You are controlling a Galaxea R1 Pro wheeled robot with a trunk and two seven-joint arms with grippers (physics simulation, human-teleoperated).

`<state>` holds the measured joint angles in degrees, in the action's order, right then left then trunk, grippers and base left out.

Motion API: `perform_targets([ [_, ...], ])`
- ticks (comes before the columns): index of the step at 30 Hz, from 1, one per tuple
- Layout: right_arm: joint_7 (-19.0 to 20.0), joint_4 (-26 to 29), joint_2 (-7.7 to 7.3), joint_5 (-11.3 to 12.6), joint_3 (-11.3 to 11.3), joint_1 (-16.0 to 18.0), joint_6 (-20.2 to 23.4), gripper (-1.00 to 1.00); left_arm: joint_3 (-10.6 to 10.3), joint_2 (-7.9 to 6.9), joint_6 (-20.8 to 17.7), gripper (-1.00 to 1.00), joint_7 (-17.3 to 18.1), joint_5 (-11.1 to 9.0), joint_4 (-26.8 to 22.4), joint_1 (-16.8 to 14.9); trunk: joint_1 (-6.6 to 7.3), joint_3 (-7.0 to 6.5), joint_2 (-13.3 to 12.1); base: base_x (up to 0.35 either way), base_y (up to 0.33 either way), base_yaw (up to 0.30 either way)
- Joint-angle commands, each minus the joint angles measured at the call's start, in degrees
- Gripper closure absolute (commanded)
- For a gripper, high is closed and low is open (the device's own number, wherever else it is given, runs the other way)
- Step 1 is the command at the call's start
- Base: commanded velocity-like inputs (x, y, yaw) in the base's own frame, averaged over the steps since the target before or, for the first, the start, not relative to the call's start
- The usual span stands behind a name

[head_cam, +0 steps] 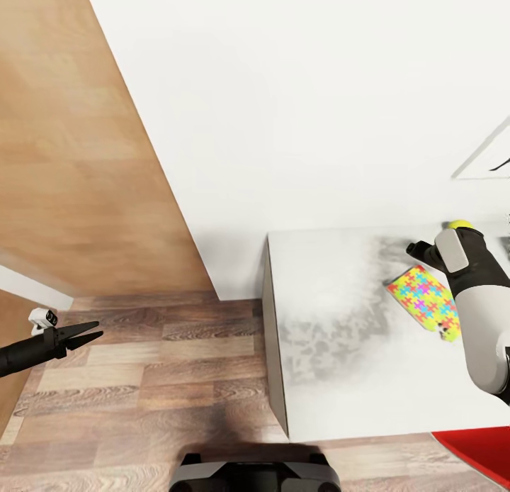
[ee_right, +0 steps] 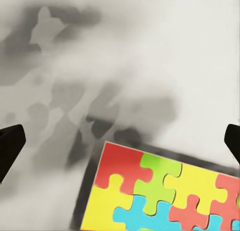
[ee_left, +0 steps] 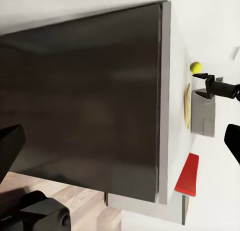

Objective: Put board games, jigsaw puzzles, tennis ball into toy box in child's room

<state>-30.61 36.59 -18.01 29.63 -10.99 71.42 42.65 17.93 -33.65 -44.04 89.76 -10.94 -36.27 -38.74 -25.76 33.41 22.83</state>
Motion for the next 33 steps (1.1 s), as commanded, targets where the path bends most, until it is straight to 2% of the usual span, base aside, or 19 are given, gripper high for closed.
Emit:
perform_targets([
  [1, -0.50, 0.06, -0.01, 0.60, 0.01, 0.03, 0.09, -1.00, 0.00, -0.01, -0.61, -1.00, 0.24, 0.04, -0.01, -0.02, -0.03, 0.09, 0.09, -0.038, -0.033, 0.000],
  [33, -0.50, 0.06, -0.47, 0.60, -0.01, 0.03, 0.16, -1.00, 0.00, -0.01, -0.61, -1.00, 0.24, 0.04, 0.04, -0.03, -0.03, 0.15, 0.09, -0.005, -0.004, 0.000],
])
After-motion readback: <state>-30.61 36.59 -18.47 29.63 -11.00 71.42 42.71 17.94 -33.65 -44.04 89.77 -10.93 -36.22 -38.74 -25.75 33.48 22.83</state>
